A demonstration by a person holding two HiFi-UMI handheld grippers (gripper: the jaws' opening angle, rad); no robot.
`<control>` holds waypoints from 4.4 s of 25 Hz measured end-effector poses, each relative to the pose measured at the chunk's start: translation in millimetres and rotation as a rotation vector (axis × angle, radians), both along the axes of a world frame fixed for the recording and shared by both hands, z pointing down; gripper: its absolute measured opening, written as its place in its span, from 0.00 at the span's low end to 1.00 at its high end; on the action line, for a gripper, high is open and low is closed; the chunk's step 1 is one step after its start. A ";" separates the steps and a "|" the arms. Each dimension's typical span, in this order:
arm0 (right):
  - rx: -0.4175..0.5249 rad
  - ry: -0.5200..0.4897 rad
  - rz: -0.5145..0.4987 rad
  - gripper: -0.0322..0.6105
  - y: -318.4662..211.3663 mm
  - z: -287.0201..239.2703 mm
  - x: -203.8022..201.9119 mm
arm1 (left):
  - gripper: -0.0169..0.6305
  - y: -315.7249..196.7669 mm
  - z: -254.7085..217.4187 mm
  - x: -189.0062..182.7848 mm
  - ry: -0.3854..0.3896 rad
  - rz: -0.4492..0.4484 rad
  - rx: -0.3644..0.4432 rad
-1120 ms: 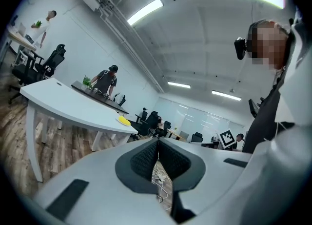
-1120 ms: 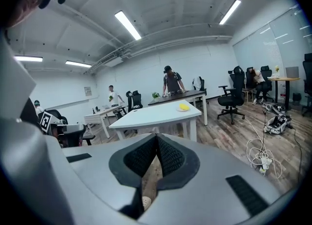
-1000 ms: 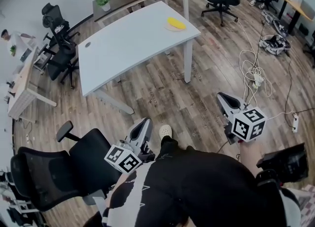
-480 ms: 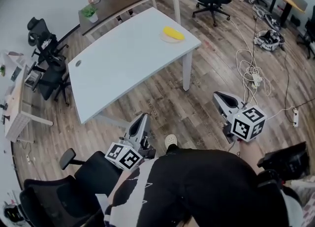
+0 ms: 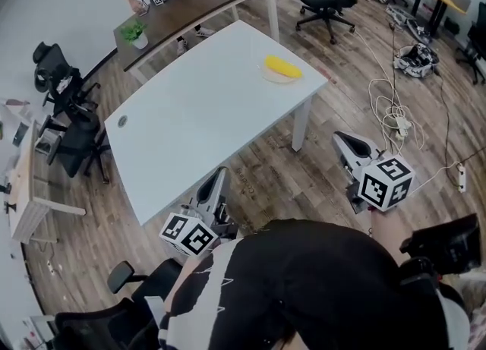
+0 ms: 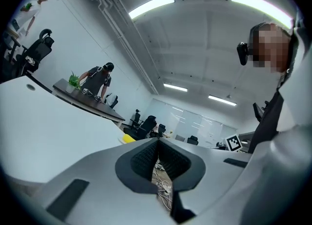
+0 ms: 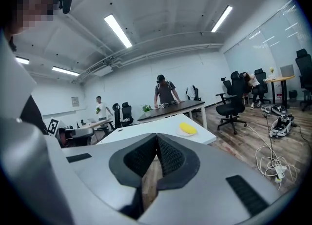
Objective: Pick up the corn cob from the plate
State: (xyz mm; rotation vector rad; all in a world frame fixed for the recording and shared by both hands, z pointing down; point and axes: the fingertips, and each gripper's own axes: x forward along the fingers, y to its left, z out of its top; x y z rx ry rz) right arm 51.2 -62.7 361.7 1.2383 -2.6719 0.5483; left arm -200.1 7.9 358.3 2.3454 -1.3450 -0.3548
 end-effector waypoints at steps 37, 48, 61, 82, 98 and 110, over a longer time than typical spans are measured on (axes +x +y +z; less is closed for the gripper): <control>-0.086 0.105 0.071 0.07 -47.0 28.5 -26.9 | 0.05 -73.7 33.7 -19.0 0.056 0.122 -0.062; -0.107 0.074 -0.030 0.07 -93.5 31.4 -50.5 | 0.05 -107.7 36.4 -23.0 0.050 0.096 -0.102; -0.081 0.082 -0.160 0.07 -220.7 20.0 -61.9 | 0.05 -202.9 23.1 -21.2 0.058 -0.013 -0.085; -0.163 0.091 -0.405 0.07 -386.8 61.6 -85.1 | 0.05 -341.3 44.1 -10.2 0.078 -0.216 -0.118; -0.260 0.090 -0.520 0.24 -414.3 117.6 -104.2 | 0.05 -338.6 99.2 3.1 0.081 -0.298 -0.316; -0.350 0.405 -0.551 0.38 -406.1 172.7 -124.5 | 0.05 -357.3 87.0 6.0 0.042 -0.274 -0.298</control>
